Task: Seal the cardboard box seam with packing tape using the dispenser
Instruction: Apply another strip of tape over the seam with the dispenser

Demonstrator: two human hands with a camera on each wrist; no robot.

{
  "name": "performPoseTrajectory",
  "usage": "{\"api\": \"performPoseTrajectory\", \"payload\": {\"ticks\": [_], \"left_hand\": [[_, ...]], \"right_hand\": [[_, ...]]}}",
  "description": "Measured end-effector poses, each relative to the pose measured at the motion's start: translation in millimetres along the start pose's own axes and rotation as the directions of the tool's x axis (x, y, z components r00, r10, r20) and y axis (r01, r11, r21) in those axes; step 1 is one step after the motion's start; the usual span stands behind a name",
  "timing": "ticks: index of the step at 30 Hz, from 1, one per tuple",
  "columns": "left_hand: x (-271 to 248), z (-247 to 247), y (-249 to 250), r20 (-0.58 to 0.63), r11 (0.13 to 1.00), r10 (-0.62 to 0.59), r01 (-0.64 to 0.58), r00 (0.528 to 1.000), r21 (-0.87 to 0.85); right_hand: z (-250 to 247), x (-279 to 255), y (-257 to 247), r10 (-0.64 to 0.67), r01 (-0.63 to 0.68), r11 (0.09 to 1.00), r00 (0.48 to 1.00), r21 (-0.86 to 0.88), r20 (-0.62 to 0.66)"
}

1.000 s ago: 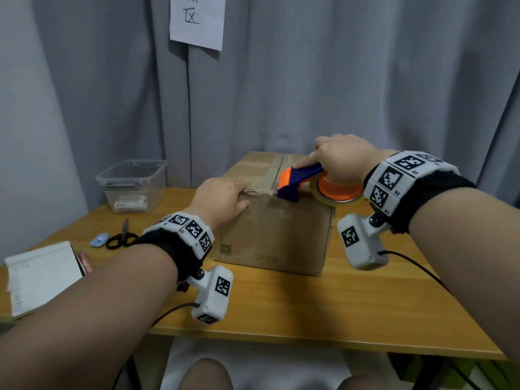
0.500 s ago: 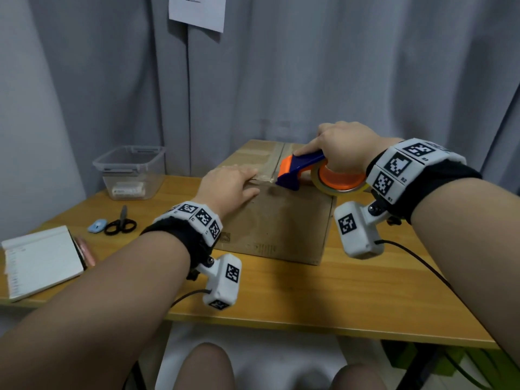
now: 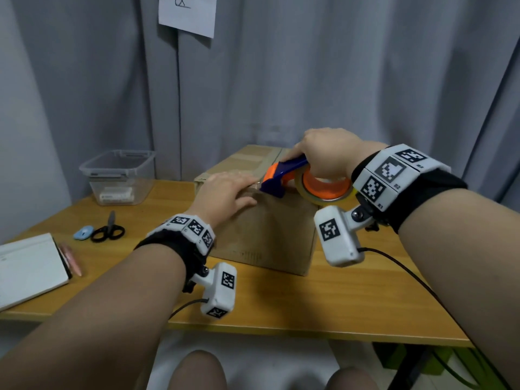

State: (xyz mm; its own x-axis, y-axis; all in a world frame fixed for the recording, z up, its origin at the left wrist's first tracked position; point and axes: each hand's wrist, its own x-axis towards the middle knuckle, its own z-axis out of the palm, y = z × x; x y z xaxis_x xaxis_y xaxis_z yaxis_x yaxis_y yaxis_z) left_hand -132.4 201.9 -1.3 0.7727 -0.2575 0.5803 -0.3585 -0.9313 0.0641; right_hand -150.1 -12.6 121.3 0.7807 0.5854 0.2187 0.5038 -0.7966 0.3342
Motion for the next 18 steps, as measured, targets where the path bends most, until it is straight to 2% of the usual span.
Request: {"api": "performPoseTrajectory", "payload": {"ticks": [3,7,13,18], "left_hand": [[-5,-8,-18,0.019,0.998,0.031,-0.030,0.999,-0.051],[-10,-15,-23,0.037,0.998,-0.019,0.021,0.999,-0.054],[-3,-31,-13,0.155,0.984,-0.177,0.177,0.972,0.017],[-1,-25,-12,0.169,0.969,-0.246,0.244,0.954,0.032]], "right_hand": [[-8,7,-16,-0.023,0.023,1.000,1.000,0.007,-0.002],[-12,9,-24,-0.052,0.053,0.998,0.999,-0.022,0.008],[-10,-8,-8,-0.030,0.030,0.999,1.000,-0.026,-0.004],[-9,-37,25,0.044,-0.043,0.999,0.999,-0.021,0.009]]}}
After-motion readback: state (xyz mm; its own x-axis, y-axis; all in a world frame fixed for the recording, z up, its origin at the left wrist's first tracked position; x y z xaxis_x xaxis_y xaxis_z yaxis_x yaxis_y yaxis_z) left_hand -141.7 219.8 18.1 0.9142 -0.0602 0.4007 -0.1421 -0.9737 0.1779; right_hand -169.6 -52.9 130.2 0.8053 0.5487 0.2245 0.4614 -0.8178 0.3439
